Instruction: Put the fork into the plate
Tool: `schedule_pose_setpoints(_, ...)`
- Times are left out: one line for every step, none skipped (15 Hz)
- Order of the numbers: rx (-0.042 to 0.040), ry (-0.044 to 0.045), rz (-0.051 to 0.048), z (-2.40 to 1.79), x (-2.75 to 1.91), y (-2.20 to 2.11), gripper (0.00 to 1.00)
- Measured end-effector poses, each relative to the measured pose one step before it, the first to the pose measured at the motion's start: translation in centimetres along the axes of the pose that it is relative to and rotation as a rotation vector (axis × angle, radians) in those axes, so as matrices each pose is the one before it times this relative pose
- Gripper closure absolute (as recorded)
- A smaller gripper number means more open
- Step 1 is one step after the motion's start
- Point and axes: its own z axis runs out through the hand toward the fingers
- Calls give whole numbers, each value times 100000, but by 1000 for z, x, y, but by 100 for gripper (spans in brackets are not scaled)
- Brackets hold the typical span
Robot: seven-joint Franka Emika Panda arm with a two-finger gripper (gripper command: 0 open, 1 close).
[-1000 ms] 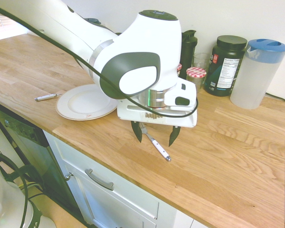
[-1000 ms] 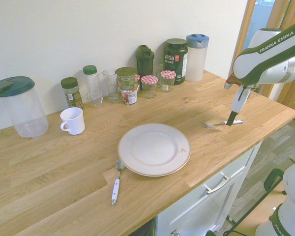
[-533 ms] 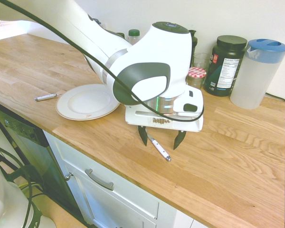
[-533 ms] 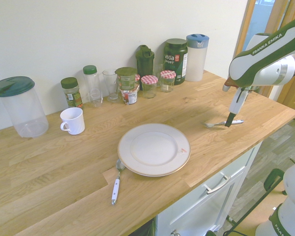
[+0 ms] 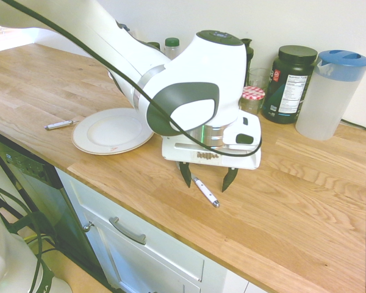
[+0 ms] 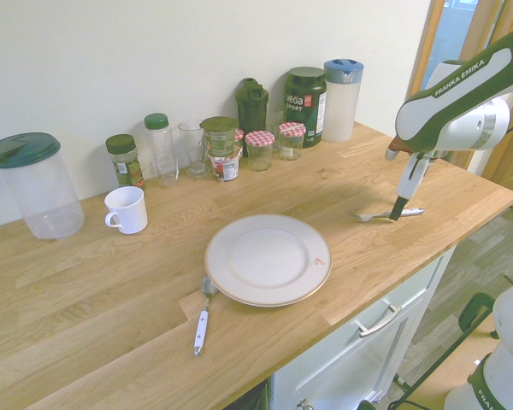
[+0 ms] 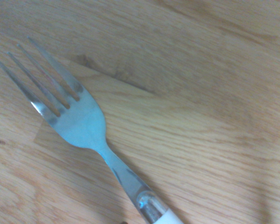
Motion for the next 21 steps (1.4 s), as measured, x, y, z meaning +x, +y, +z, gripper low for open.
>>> schedule_pose_setpoints(154, -300, 236, 130, 30, 48, 100)
schedule_pose_setpoints(134, -242, 232, 107, 41, 41, 100)
schedule_pose_setpoints(27, -171, 67, 77, 54, 13, 100)
schedule_pose_setpoints(-58, -45, -2, 22, 82, 8, 100)
schedule_pose_setpoints(-75, -63, 2, 29, 82, 14, 100)
schedule_pose_setpoints(-51, -125, 8, 51, 38, 11, 100)
schedule_pose_setpoints(-45, -50, 59, 27, 51, 29, 100)
schedule_pose_setpoints(-59, 78, 107, -34, 118, 57, 100)
schedule_pose_setpoints(-107, 76, 34, -60, 191, 36, 100)
schedule_pose_setpoints(-130, -13, 13, 8, 174, 27, 100)
schedule_pose_setpoints(-92, -57, -70, 24, 120, -13, 100)
schedule_pose_setpoints(-49, -86, -230, 21, 93, -84, 100)
schedule_pose_setpoints(-35, -78, -263, 36, 61, -104, 100)
schedule_pose_setpoints(-1, 73, -294, -31, 66, -118, 100)
schedule_pose_setpoints(-9, -22, -381, 8, 58, -156, 100)
schedule_pose_setpoints(-46, -47, -430, 5, 94, -173, 100)
schedule_pose_setpoints(-114, -68, -359, -6, 131, -176, 100)
schedule_pose_setpoints(-110, -3, -407, -9, 138, -215, 100)
schedule_pose_setpoints(-108, 14, -260, -4, 65, -133, 100)
schedule_pose_setpoints(-310, 13, -255, -12, 30, -77, 100)
schedule_pose_setpoints(-458, 133, -308, -61, 53, -25, 100)
